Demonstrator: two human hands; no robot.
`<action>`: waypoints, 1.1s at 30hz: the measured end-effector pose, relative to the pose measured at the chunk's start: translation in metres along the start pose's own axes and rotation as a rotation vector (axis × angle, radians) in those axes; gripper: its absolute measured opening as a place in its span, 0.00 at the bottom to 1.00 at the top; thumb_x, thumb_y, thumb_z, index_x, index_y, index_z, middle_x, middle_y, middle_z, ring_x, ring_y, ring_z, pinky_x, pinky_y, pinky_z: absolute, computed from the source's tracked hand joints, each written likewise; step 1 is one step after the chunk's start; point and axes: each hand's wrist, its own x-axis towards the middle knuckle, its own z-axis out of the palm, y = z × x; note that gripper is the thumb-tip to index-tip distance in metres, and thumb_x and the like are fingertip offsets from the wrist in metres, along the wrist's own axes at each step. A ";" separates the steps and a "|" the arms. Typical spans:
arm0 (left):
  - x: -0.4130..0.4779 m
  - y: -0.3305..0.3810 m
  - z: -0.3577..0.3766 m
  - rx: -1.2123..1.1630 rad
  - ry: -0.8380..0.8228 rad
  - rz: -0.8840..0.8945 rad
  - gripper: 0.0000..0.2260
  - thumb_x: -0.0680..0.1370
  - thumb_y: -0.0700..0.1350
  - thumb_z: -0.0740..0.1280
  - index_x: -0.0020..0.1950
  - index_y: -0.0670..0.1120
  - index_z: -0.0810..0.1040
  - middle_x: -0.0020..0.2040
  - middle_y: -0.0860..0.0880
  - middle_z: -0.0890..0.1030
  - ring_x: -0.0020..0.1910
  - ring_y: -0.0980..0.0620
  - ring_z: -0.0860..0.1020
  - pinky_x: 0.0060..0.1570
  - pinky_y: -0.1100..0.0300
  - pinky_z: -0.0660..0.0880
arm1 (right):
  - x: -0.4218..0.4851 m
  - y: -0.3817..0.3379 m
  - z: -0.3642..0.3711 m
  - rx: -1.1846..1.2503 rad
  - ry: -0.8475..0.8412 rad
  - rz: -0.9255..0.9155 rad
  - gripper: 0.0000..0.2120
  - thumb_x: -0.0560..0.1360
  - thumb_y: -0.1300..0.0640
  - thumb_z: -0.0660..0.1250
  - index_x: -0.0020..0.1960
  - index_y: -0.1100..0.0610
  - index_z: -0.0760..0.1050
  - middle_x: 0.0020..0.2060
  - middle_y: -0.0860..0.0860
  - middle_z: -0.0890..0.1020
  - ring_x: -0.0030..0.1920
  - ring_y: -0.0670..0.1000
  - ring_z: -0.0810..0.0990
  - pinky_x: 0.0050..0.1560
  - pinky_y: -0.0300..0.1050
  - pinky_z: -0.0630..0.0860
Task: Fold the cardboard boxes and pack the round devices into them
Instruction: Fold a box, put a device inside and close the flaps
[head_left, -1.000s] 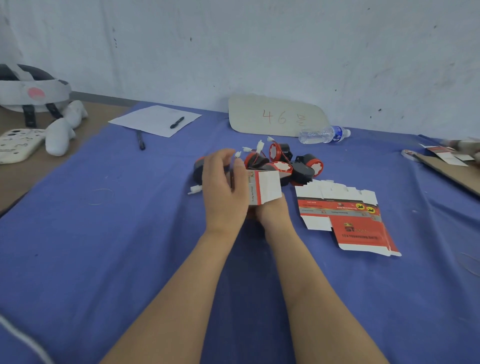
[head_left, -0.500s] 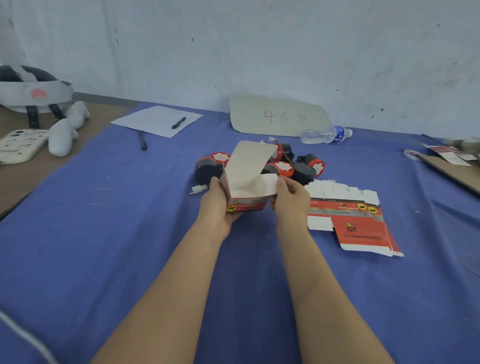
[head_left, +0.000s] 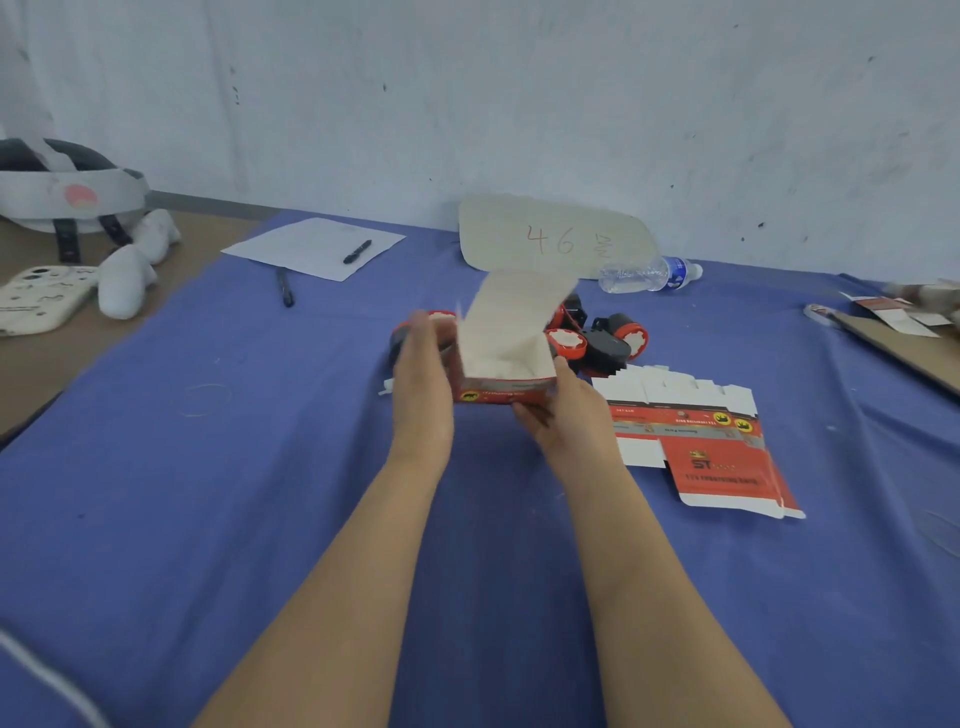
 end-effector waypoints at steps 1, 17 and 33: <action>-0.003 0.000 0.003 0.058 -0.098 0.033 0.18 0.72 0.60 0.59 0.46 0.47 0.77 0.50 0.46 0.82 0.53 0.47 0.79 0.52 0.52 0.76 | 0.001 -0.002 -0.003 0.063 0.028 0.039 0.10 0.80 0.52 0.61 0.49 0.59 0.75 0.39 0.54 0.81 0.37 0.50 0.80 0.27 0.37 0.76; 0.013 -0.018 -0.007 -0.073 0.312 -0.007 0.16 0.73 0.57 0.71 0.46 0.53 0.65 0.52 0.51 0.77 0.54 0.50 0.80 0.58 0.49 0.76 | 0.032 -0.001 0.010 -0.559 -0.027 -0.313 0.27 0.78 0.61 0.61 0.75 0.56 0.58 0.65 0.55 0.71 0.53 0.56 0.79 0.56 0.50 0.77; 0.013 -0.021 -0.007 0.014 0.205 0.009 0.19 0.73 0.57 0.71 0.53 0.49 0.68 0.48 0.56 0.76 0.48 0.56 0.77 0.44 0.71 0.72 | 0.002 -0.047 -0.009 0.057 0.464 -0.630 0.14 0.73 0.50 0.71 0.52 0.53 0.70 0.43 0.42 0.76 0.40 0.38 0.76 0.41 0.29 0.73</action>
